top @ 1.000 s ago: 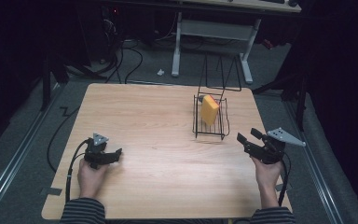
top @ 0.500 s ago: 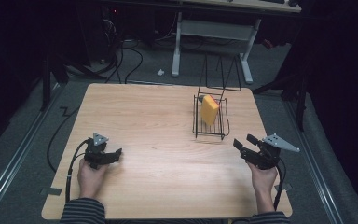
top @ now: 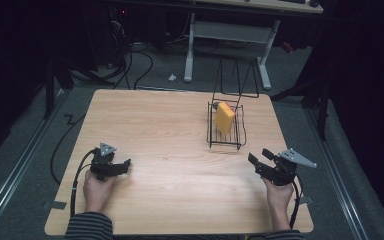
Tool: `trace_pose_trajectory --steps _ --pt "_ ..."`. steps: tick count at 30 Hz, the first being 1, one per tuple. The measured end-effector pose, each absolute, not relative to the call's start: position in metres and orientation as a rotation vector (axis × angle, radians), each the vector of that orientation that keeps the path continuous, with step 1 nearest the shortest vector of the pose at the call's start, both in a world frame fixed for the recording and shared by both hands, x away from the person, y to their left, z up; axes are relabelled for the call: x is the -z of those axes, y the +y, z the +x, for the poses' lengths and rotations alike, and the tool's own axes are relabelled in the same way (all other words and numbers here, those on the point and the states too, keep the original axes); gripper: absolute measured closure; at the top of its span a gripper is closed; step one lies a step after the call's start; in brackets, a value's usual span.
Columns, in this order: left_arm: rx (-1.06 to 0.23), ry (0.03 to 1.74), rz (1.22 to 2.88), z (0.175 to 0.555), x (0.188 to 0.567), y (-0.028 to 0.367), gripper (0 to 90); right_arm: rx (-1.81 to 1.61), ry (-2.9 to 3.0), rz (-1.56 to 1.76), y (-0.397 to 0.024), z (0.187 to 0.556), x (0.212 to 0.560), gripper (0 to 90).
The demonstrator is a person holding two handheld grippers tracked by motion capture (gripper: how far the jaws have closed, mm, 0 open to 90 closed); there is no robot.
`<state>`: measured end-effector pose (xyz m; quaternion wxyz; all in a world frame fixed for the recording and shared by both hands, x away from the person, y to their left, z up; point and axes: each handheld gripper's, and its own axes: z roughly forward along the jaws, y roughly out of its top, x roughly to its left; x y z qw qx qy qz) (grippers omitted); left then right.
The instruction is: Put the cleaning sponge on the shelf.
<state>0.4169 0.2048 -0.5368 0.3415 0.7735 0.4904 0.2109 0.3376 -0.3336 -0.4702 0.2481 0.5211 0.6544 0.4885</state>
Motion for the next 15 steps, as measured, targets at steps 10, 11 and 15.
trace_pose_trajectory --steps 10,11,15 --pt "-0.549 1.275 2.012 0.417 0.537 0.205 23.2 -1.324 1.791 1.446 -0.332 0.338 0.481 33.1" --pt "-0.549 1.275 2.012 0.417 0.537 0.205 23.1 -1.325 1.791 1.447 -0.332 0.338 0.482 33.1" --pt "-0.549 1.275 2.012 0.417 0.537 0.205 23.1 -1.316 1.804 1.451 -0.33 0.339 0.487 33.1"
